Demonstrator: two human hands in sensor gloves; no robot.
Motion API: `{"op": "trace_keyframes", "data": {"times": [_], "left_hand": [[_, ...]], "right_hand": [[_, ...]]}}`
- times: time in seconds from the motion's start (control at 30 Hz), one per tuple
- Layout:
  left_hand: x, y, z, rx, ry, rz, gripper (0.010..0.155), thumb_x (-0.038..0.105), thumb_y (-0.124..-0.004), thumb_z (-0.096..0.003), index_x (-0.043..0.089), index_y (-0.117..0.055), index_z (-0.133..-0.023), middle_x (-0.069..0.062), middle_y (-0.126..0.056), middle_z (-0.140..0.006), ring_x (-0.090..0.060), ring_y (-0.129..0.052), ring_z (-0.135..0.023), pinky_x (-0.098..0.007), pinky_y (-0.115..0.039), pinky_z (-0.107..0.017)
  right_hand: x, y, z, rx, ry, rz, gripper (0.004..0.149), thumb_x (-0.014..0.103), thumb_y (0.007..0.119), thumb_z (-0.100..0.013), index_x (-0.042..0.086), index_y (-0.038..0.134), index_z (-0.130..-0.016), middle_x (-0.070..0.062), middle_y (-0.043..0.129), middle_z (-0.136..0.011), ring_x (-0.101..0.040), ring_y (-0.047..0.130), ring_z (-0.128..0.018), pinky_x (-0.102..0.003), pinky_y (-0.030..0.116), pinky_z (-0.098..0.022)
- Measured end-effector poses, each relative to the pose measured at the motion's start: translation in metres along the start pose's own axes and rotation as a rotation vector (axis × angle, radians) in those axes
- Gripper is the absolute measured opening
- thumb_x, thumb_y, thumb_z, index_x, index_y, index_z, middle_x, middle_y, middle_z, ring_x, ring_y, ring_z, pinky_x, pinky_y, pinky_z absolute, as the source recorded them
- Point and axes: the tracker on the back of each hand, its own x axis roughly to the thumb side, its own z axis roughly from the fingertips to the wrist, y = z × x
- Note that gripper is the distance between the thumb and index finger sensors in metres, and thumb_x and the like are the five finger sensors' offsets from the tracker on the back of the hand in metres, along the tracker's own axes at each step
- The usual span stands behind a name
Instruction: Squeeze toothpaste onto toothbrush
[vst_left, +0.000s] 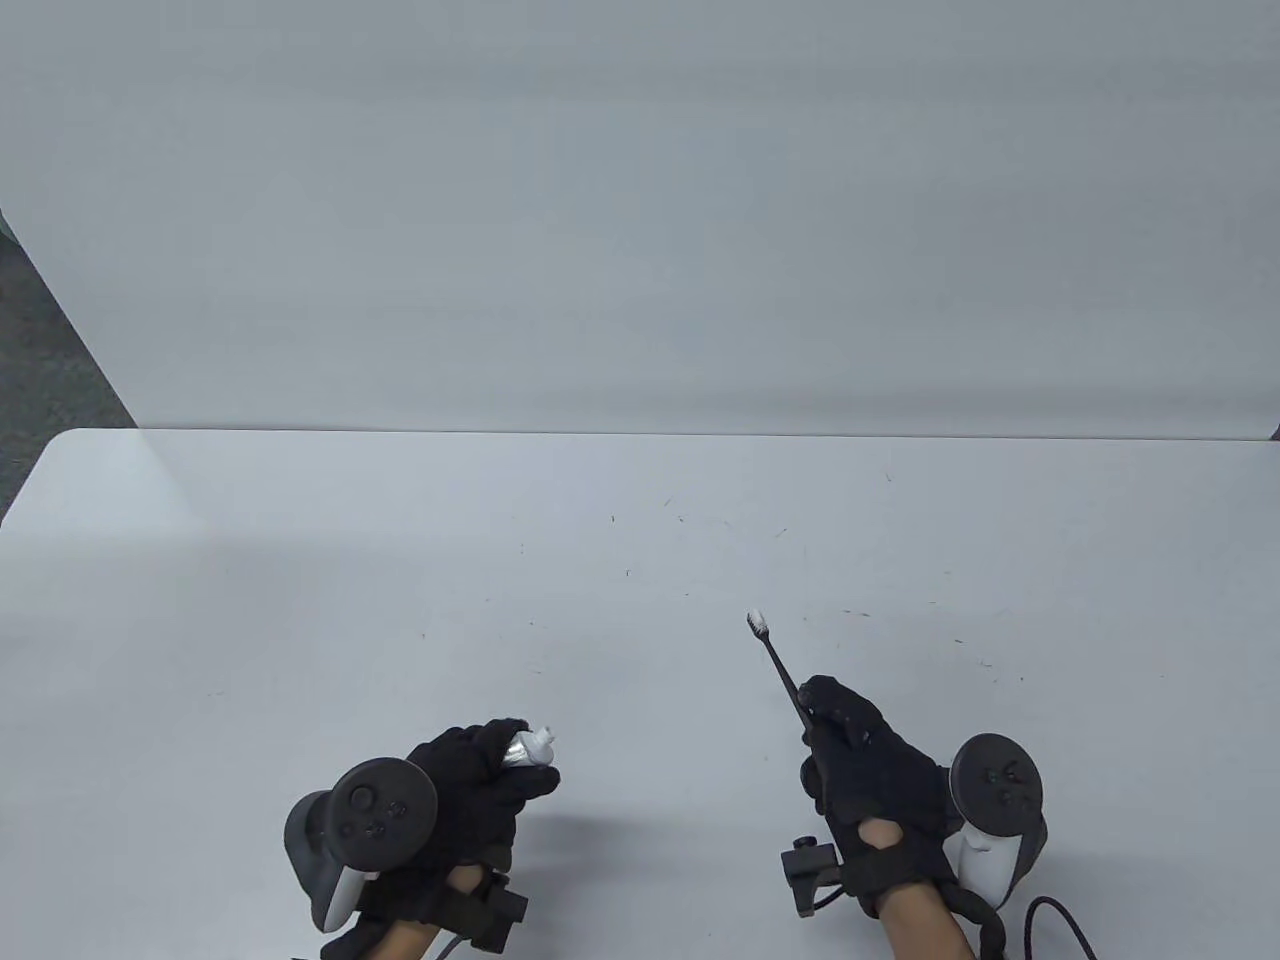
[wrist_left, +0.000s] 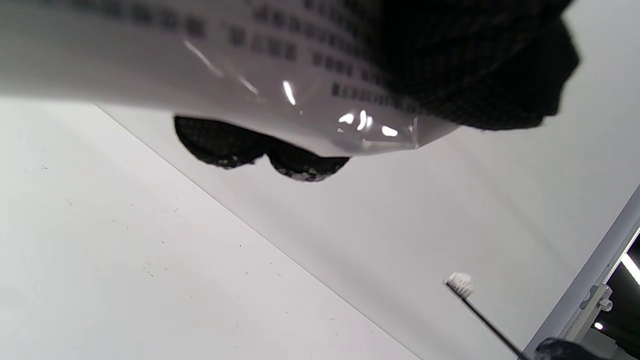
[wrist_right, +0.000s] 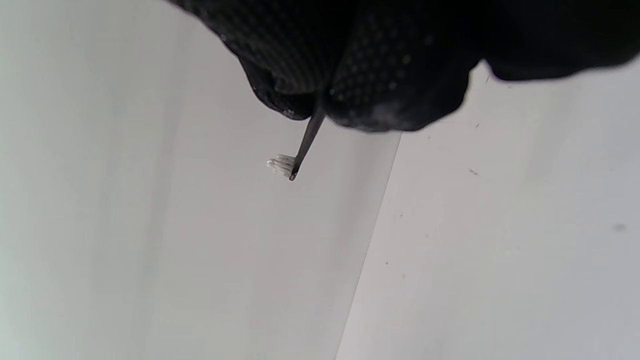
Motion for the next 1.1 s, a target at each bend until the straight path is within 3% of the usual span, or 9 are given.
{"op": "trace_keyframes", "data": {"times": [0.47, 0.73, 0.9, 1.1], "left_hand": [[0.000, -0.003, 0.001, -0.031, 0.004, 0.071, 0.067, 0.048, -0.090, -0.0238, 0.015, -0.087, -0.081, -0.012, -0.096, -0.071, -0.033, -0.095, -0.065, -0.057, -0.078, -0.051], [0.001, -0.006, 0.001, -0.041, -0.004, 0.078, 0.066, 0.048, -0.090, -0.0241, 0.015, -0.088, -0.081, -0.012, -0.096, -0.071, -0.033, -0.095, -0.065, -0.057, -0.078, -0.051], [0.001, -0.008, 0.002, -0.048, 0.000, 0.087, 0.067, 0.048, -0.090, -0.0239, 0.014, -0.088, -0.081, -0.012, -0.096, -0.071, -0.033, -0.095, -0.065, -0.057, -0.078, -0.050], [0.001, -0.008, 0.002, -0.049, -0.004, 0.089, 0.066, 0.048, -0.090, -0.0241, 0.014, -0.088, -0.081, -0.013, -0.096, -0.071, -0.033, -0.095, -0.065, -0.057, -0.078, -0.050]], "right_hand": [[-0.041, 0.026, -0.021, -0.039, 0.123, 0.497, 0.044, 0.015, 0.081, -0.036, 0.015, 0.088, -0.080, -0.018, 0.090, -0.070, -0.022, 0.100, -0.027, -0.043, 0.090, -0.014], [-0.037, 0.064, -0.016, 0.148, -0.024, 0.955, 0.050, 0.022, 0.081, -0.039, 0.013, 0.078, -0.088, -0.019, 0.089, -0.071, -0.027, 0.100, -0.033, -0.048, 0.088, -0.019], [-0.035, 0.076, -0.015, 0.222, -0.030, 1.086, 0.050, 0.025, 0.080, -0.040, 0.014, 0.078, -0.089, -0.014, 0.089, -0.069, -0.026, 0.097, -0.034, -0.048, 0.086, -0.021], [-0.037, 0.076, -0.016, 0.240, -0.041, 1.098, 0.051, 0.027, 0.078, -0.040, 0.017, 0.076, -0.091, -0.013, 0.087, -0.070, -0.024, 0.096, -0.034, -0.049, 0.087, -0.023]]}}
